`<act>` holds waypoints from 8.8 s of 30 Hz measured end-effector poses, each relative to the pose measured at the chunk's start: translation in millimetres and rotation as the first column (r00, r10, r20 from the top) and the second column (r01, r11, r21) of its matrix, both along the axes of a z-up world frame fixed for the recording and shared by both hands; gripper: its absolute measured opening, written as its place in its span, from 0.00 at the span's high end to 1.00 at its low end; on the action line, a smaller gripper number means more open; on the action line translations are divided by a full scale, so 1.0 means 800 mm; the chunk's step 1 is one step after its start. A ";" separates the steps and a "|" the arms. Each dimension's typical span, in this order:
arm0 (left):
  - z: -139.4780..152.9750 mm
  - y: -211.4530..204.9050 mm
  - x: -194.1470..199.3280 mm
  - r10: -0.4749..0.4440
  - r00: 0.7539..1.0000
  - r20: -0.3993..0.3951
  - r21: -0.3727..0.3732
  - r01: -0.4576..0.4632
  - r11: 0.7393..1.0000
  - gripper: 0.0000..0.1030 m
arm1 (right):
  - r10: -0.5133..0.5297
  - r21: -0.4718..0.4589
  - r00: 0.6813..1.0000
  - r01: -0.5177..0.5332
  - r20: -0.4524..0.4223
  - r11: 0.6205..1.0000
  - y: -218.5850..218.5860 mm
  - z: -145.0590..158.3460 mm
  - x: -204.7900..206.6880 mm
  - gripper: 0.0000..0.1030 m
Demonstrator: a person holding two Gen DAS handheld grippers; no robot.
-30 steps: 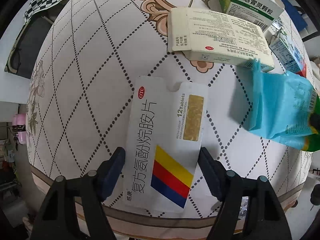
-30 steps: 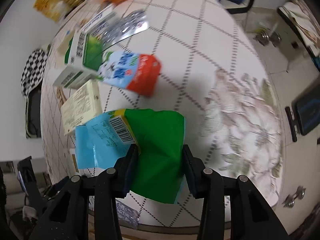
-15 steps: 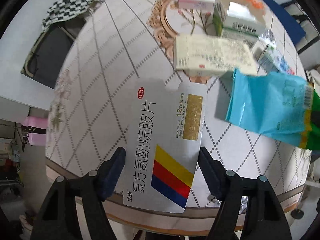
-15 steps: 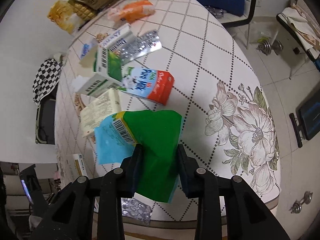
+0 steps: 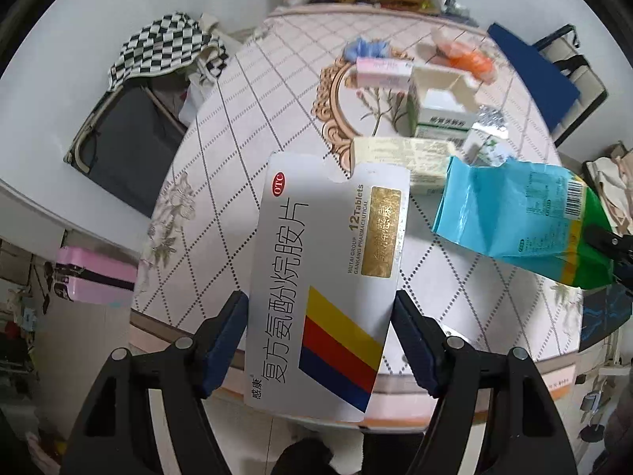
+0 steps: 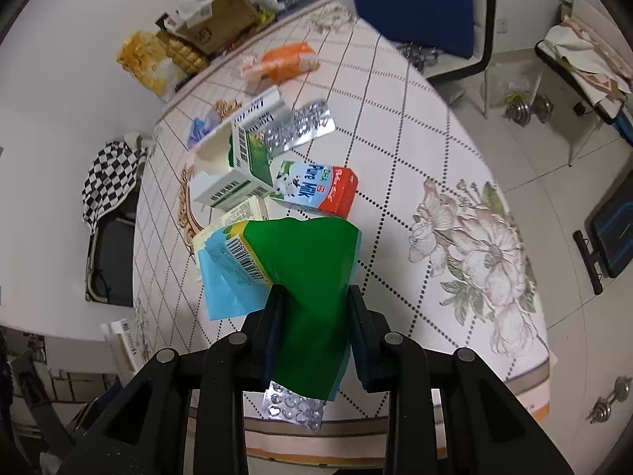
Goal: Collect trash
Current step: 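Carry both items over the trash bin and open both grippers to drop them, then raise both tools back toward the table, then grasp the silver blister pack with the left gripper while the right grasps the milk carton, then carry blister pack and milk carton over the bin and release both, then move both tools back over the table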
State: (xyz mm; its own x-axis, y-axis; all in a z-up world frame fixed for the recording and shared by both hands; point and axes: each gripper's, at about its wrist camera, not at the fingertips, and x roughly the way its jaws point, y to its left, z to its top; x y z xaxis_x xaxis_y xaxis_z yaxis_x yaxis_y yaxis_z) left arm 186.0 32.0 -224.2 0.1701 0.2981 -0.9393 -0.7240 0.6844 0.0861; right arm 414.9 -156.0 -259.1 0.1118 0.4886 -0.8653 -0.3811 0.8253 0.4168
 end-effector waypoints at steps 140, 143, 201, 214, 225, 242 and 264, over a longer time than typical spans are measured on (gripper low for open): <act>-0.173 0.024 0.123 -0.001 0.981 -0.192 -0.134 -0.025 0.991 0.37 | 0.509 -0.444 0.859 -0.433 0.062 0.785 0.150 -0.082 0.108 0.02; -0.176 0.040 0.127 0.029 0.980 -0.197 -0.130 -0.056 0.990 0.37 | 0.615 -0.511 0.787 -0.509 0.051 0.693 0.206 -0.094 0.110 0.04; -0.178 -0.111 -0.250 -0.208 0.978 -0.025 -0.319 0.190 0.929 0.37 | 0.078 -0.295 0.981 -0.129 -0.179 0.947 -0.111 -0.167 -0.428 0.49; -0.486 -0.107 -0.247 -0.061 0.997 -0.055 -0.614 0.014 0.789 0.37 | 0.014 -0.248 0.922 -0.119 -0.387 0.961 -0.148 -0.497 -0.438 0.50; -0.571 -0.090 -0.256 -0.085 0.992 -0.091 -0.601 0.013 0.799 0.00 | 0.065 -0.197 0.895 -0.168 -0.442 0.966 -0.122 -0.656 -0.432 0.45; -0.439 -0.105 -0.313 -0.148 0.962 -0.231 -0.275 0.081 0.958 0.00 | 0.176 -0.446 0.953 -0.273 -0.247 0.852 -0.099 -0.549 -0.470 0.00; -0.169 -0.129 -0.339 -0.180 0.977 -0.116 -0.274 0.142 0.951 0.00 | 0.178 -0.430 0.976 -0.216 -0.127 0.877 -0.117 -0.174 -0.506 0.01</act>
